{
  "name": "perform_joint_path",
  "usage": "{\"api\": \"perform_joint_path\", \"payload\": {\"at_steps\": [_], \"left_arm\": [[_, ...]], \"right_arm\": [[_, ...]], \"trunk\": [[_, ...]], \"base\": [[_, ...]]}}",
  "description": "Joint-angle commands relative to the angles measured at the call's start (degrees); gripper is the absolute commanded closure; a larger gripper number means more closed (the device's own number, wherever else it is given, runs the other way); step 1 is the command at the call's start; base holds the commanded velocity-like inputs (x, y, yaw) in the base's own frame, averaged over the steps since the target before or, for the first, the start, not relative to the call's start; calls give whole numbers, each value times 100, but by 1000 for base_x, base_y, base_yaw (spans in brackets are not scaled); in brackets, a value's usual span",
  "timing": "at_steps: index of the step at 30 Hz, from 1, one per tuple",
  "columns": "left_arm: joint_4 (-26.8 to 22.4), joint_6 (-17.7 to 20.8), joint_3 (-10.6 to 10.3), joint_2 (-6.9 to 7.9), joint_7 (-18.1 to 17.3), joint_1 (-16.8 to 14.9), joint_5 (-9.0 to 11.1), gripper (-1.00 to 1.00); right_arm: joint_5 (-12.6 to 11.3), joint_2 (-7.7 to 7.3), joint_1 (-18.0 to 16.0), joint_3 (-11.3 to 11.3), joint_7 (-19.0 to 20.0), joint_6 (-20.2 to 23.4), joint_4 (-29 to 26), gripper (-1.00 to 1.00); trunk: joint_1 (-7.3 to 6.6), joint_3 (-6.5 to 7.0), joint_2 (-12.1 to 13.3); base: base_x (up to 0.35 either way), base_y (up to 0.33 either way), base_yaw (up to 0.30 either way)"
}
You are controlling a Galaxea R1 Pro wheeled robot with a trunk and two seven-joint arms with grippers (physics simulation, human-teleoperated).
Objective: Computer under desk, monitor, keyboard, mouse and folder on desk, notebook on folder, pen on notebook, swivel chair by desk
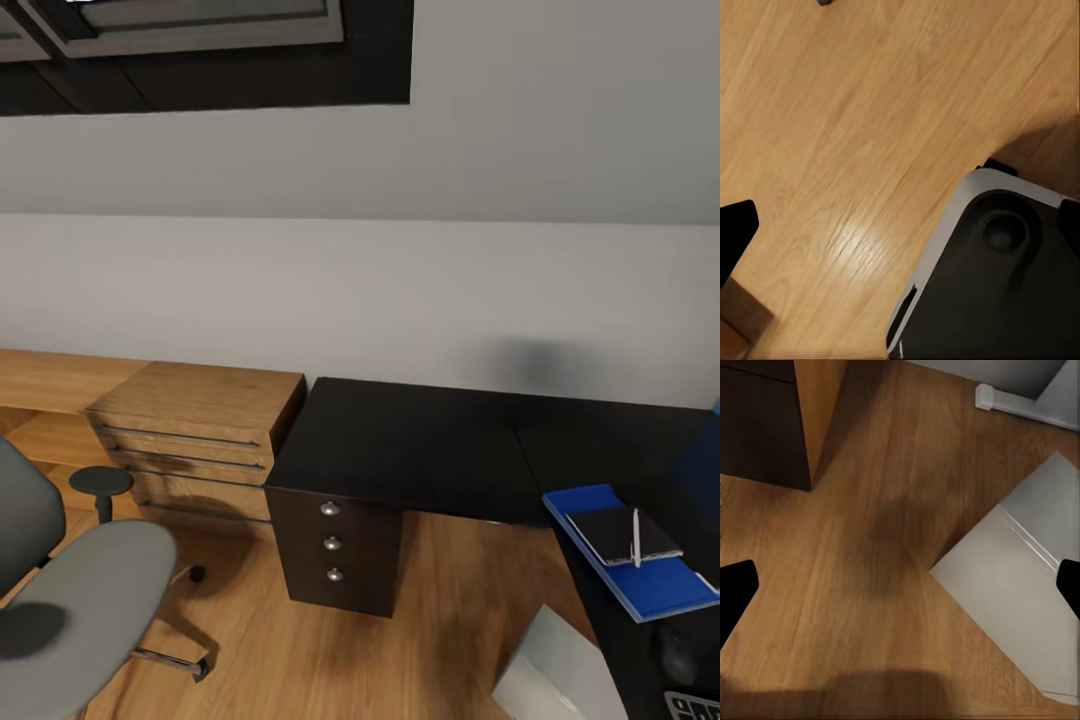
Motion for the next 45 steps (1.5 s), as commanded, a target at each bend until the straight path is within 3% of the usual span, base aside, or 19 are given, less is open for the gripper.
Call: {"api": "perform_joint_path", "payload": {"at_steps": [1, 3, 4, 11, 12, 16, 26, 42, 45], "left_arm": [[78, -51, -47, 0, -100, -1, 47, -100], [220, -93, -44, -6, -351, -1, 53, -100], [409, -156, -26, -11, -748, -1, 73, -100], [465, -182, 37, -16, -873, -1, 84, -100], [476, -394, 897, -16, -920, -1, 66, -100], [478, -420, 1019, -18, -928, -1, 53, -100], [475, -426, 1045, -23, -930, -1, 46, -100], [474, -412, 1043, -25, -946, -1, 34, -100], [474, -383, 1043, -15, -1329, -1, 54, -100]], "right_arm": [[-17, 6, 8, 49, -40, -25, 9, -100], [-17, 14, 24, 51, -40, -52, 20, -100], [-17, 36, 44, 57, -40, -88, 34, -100], [-17, 55, 52, 59, -40, -99, 38, -100], [-17, 63, 60, 59, -40, -102, 39, -100], [-11, 78, 60, 59, -40, -101, 44, -100], [-1, 102, 60, 59, -40, -101, 88, -100], [8, 102, 59, 59, -40, -102, 116, -100], [10, 101, 60, 59, -40, -82, 120, -100]], "trunk": [[-22, 13, 37], [-66, 49, 117], [-88, 67, 157], [-241, 193, 438], [-263, 211, 478], [-351, 283, 639], [-571, 463, 1040], [-922, 750, 1682], [-988, 804, 1802]], "base": [[0, 0, 0], [0, 0, 0], [0, 0, 0], [0, 0, 4], [-162, 5, 265], [-249, 45, 272], [-305, 79, 278], [-31, 8, 279], [-168, 184, 279]]}}
